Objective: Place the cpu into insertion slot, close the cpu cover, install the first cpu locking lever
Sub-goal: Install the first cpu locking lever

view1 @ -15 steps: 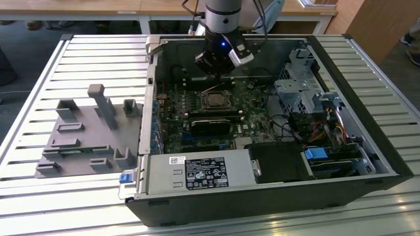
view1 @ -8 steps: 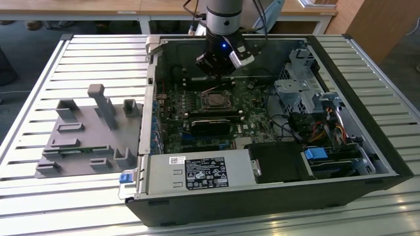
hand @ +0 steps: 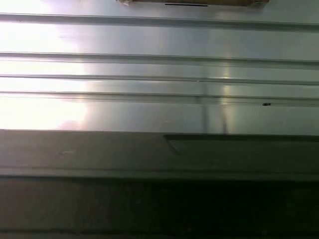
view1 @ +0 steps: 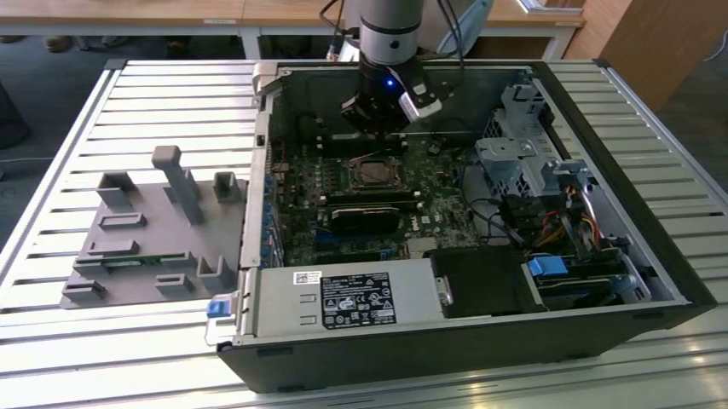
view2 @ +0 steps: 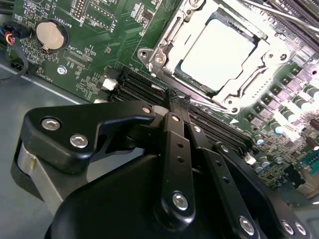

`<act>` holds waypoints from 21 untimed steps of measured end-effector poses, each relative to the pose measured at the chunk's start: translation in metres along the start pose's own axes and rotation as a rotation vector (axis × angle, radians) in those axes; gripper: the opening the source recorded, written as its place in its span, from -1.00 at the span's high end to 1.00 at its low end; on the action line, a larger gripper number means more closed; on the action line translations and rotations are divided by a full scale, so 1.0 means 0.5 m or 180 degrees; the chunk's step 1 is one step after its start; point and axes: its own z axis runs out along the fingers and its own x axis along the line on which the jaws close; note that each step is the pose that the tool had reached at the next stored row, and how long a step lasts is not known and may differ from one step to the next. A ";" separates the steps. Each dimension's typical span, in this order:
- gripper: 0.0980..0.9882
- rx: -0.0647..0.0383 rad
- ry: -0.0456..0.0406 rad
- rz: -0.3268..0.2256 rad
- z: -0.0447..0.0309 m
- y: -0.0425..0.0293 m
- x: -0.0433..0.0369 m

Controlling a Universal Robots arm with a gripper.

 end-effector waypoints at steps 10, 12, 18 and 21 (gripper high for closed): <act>0.98 0.0006 0.0000 0.0004 0.014 0.000 -0.004; 0.98 0.0006 0.0000 0.0004 0.015 -0.001 -0.006; 0.98 0.0016 -0.0001 0.0005 0.020 -0.001 -0.008; 0.98 0.0035 0.0000 0.0004 0.023 -0.001 -0.008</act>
